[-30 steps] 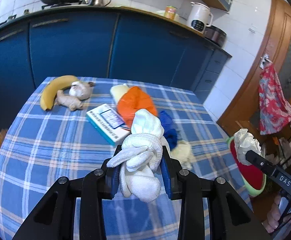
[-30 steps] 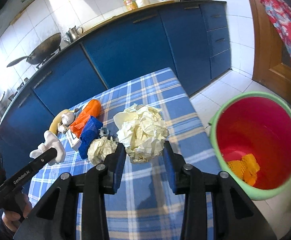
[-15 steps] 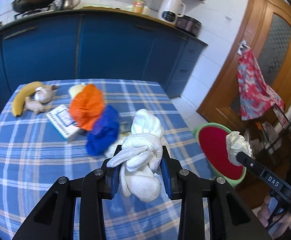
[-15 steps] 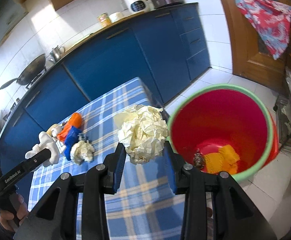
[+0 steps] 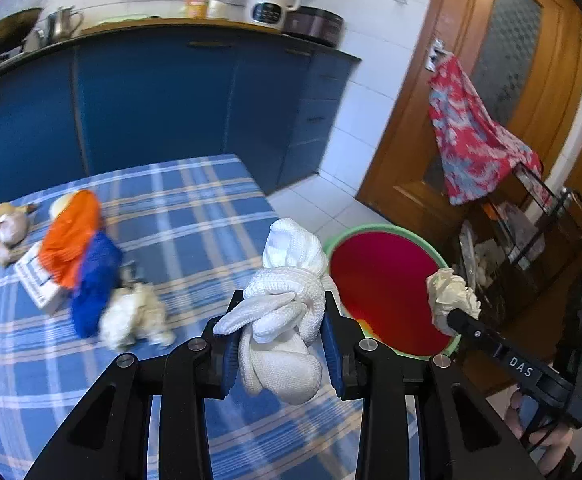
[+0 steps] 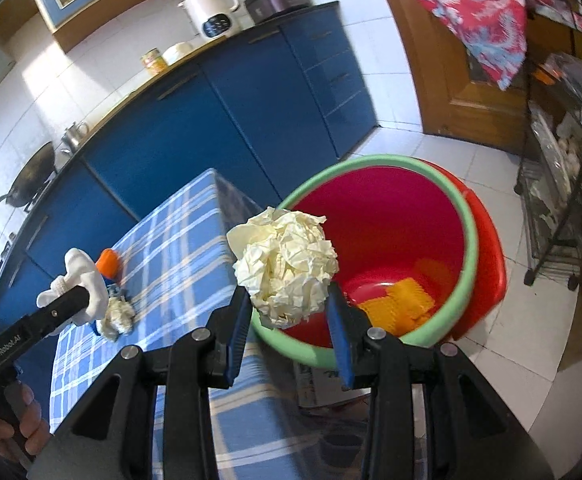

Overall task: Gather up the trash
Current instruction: 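Carry the white tissue and crumpled paper in both tools over the red bin, then open both tools to drop the tissue and paper into the red bin, then move the left tool back to the table and grasp the orange mesh bag, then grasp the blue cloth with the right tool while the left tool holds the orange bag, then carry the orange bag and blue cloth in both tools over the red bin, then open both tools to drop the orange bag and blue cloth into the bin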

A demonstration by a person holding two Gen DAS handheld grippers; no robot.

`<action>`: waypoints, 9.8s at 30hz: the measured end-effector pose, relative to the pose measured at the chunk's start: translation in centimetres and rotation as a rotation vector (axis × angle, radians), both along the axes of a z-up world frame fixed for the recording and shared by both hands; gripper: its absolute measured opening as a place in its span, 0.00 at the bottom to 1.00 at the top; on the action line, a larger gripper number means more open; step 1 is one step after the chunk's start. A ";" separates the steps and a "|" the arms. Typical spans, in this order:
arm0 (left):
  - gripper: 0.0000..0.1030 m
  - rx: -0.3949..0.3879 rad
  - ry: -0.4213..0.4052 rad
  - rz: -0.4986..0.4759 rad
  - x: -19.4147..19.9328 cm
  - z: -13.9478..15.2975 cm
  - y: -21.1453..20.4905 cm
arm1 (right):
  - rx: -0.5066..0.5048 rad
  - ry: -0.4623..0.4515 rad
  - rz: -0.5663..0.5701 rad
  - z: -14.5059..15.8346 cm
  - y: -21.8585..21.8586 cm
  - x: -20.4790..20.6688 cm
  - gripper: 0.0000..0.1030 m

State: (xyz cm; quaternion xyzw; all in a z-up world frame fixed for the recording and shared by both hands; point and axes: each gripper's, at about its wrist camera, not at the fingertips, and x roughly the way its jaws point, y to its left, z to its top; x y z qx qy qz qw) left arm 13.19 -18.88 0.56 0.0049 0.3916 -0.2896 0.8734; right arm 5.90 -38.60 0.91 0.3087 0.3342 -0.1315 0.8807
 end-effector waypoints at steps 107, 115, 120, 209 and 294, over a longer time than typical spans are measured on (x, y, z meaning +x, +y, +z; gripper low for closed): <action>0.12 -0.052 0.078 0.356 13.5 -3.0 15.2 | -0.081 0.088 0.276 0.4 10.2 11.8 0.51; 0.12 -0.082 0.043 0.371 10.1 -0.7 17.6 | -0.086 0.063 0.316 1.5 12.6 11.7 0.51; 0.12 -0.105 0.032 0.401 8.3 -0.6 19.6 | -0.092 0.046 0.352 2.2 14.5 12.0 0.51; 0.12 -0.160 0.050 0.415 1.4 -0.7 23.3 | -0.135 -0.067 0.488 6.6 22.9 12.7 0.15; 0.57 0.023 0.062 0.039 2.0 -2.1 -1.3 | 0.040 -0.004 -0.062 -0.8 -1.1 -0.9 0.59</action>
